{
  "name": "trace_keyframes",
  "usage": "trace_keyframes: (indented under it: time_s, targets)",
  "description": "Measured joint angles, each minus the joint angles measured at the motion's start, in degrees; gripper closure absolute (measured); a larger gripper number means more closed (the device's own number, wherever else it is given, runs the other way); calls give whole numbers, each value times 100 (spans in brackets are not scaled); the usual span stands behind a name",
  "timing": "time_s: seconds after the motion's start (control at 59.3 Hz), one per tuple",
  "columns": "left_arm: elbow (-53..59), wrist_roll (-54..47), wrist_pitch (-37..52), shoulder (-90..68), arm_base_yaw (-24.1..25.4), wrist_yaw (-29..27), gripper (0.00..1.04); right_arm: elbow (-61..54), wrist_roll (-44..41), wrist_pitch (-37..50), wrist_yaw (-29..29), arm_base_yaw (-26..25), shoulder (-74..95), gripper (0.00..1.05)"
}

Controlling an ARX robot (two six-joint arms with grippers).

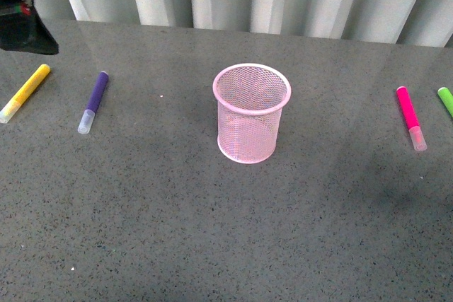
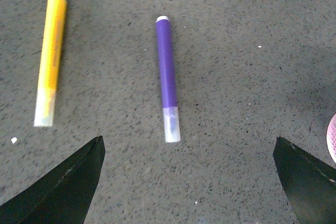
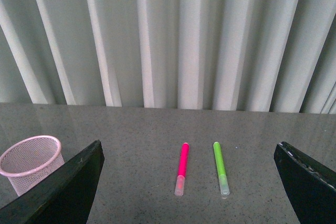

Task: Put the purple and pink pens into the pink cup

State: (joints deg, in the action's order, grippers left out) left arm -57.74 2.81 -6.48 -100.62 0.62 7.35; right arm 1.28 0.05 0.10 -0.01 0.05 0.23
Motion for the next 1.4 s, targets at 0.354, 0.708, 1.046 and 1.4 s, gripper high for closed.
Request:
trace_keyframes:
  time_s: [0.354, 0.708, 1.046, 1.4]
  targets:
    - [-1023, -411, -186, -1257, -339, -83, 7, 0, -2, 0, 2, 0, 0, 7]
    - [-1707, -437, -306, -2048, -439, -181, 7, 0, -2, 0, 2, 0, 0, 7]
    - [-2299, -496, -444, -2677, -426, -247, 7, 0, -2, 0, 0, 0, 0, 7]
    - [-2771, -579, -529, -3158, -374, -299, 7, 0, -2, 0, 2, 0, 0, 7]
